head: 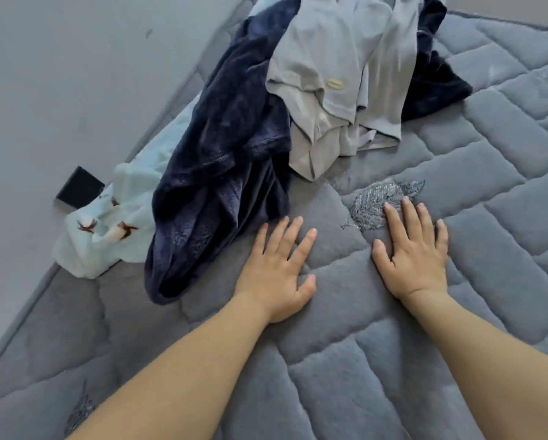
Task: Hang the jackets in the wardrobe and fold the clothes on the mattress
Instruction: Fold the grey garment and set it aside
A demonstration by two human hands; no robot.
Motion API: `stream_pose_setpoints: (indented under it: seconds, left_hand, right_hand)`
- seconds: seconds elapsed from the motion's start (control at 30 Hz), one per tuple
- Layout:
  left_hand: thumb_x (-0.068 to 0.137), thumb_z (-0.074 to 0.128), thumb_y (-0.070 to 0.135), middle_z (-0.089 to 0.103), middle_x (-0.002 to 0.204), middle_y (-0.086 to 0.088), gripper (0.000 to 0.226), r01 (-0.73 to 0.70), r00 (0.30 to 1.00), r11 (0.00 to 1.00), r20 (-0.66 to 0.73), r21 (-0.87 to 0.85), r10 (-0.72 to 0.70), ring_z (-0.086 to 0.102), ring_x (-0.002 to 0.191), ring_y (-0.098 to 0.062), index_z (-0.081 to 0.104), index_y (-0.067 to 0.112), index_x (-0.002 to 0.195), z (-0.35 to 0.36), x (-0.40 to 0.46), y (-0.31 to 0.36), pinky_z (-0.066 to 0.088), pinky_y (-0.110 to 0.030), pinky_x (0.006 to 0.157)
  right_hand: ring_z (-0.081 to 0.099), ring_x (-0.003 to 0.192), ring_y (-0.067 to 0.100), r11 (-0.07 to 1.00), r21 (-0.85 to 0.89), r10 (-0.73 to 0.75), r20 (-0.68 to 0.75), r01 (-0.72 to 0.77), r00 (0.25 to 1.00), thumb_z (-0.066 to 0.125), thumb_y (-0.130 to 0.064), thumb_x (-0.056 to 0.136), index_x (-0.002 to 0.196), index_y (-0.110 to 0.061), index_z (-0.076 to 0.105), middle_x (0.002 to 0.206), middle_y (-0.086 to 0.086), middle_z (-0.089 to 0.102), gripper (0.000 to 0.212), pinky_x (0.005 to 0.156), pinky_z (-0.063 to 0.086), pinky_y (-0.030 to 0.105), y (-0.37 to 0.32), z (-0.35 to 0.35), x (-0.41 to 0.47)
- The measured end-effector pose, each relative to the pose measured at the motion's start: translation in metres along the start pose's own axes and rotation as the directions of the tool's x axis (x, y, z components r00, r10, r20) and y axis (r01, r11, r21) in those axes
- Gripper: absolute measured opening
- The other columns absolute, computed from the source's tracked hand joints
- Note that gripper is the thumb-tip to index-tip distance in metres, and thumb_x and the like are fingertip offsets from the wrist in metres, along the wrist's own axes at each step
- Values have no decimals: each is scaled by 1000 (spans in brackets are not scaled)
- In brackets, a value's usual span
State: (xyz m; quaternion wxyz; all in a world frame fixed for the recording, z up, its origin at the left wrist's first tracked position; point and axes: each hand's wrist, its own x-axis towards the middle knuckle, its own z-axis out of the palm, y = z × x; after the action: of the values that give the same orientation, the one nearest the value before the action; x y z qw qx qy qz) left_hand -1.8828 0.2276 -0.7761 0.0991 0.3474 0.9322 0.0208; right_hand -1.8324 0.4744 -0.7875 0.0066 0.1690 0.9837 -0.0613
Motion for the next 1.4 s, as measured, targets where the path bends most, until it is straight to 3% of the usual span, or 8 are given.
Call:
stream_pose_setpoints:
  seconds: [0.2, 0.37, 0.47, 0.6, 0.87, 0.97, 1.23, 1.4]
  left_hand:
    - [76, 54, 29, 41, 147, -14, 71, -76, 920, 992, -376, 104, 110, 34, 132, -32, 47, 13, 145, -47, 109, 17, 34, -45, 111]
    - [81, 52, 33, 2, 162, -20, 92, 202, 948, 960, -284, 196, -141, 6, 149, -44, 5, 19, 158, -99, 198, 6, 1, -60, 118]
    - [92, 48, 22, 31, 150, -21, 65, 241, 957, 937, -224, 252, -186, 37, 131, -40, 23, 14, 152, -116, 220, -9, 33, -48, 106]
    - [90, 44, 5, 53, 122, -13, 35, 152, 951, 988, -275, 18, -142, 53, 108, -34, 48, 12, 124, -138, 216, 5, 39, -38, 72]
    - [88, 50, 23, 54, 89, 4, 3, 118, 973, 900, -134, -419, -190, 56, 81, -27, 47, 23, 87, -109, 71, 20, 46, -42, 63]
    - [81, 61, 20, 52, 105, 4, 26, 170, 985, 946, 8, -276, -174, 52, 90, -25, 55, 25, 106, -62, 29, 20, 50, -41, 69]
    - [69, 49, 31, 43, 132, -5, 57, 170, 911, 974, -353, -147, -212, 43, 107, -31, 51, 30, 127, 16, 4, 34, 34, -43, 87]
    - [71, 49, 32, 40, 141, -4, 64, 154, 923, 982, -338, -112, -183, 41, 123, -29, 48, 32, 135, 19, 5, 33, 35, -43, 91]
  right_hand:
    - [18, 149, 30, 1000, 21, -8, -7, 8, 1000, 36, -50, 86, 153, -25, 33, 161, 7, 24, 71, 119, 9, 56, 0, 6, 10]
    - [20, 149, 29, 1000, 13, -11, -22, 11, 1000, 38, -50, 84, 152, -25, 35, 161, 6, 26, 72, 119, 10, 57, 4, 8, 11]
    - [21, 149, 29, 1000, 12, -14, -46, 14, 999, 39, -50, 84, 152, -25, 36, 161, 6, 26, 73, 118, 11, 58, 4, 8, 13]
    - [21, 148, 29, 1000, 24, -15, -65, 17, 998, 39, -50, 84, 151, -24, 37, 160, 7, 27, 72, 118, 12, 58, 7, 8, 15]
    - [23, 148, 27, 992, 126, 7, -131, 10, 991, 40, -60, 86, 153, -13, 30, 161, 11, 22, 83, 120, 13, 54, 9, 8, 14]
    - [22, 149, 24, 986, 165, 15, -183, 16, 983, 45, -64, 84, 150, -9, 32, 162, 12, 20, 87, 119, 15, 53, 9, 8, 14]
    - [-2, 148, 6, 949, 315, 112, -275, -21, 955, 55, -68, 81, 155, -12, 19, 163, 15, 9, 100, 122, 15, 46, 11, 10, 15]
    - [22, 148, 29, 980, 168, -50, -312, 107, 949, 53, -58, 93, 153, -20, 28, 161, 19, 15, 76, 117, 20, 57, 10, 9, 12]
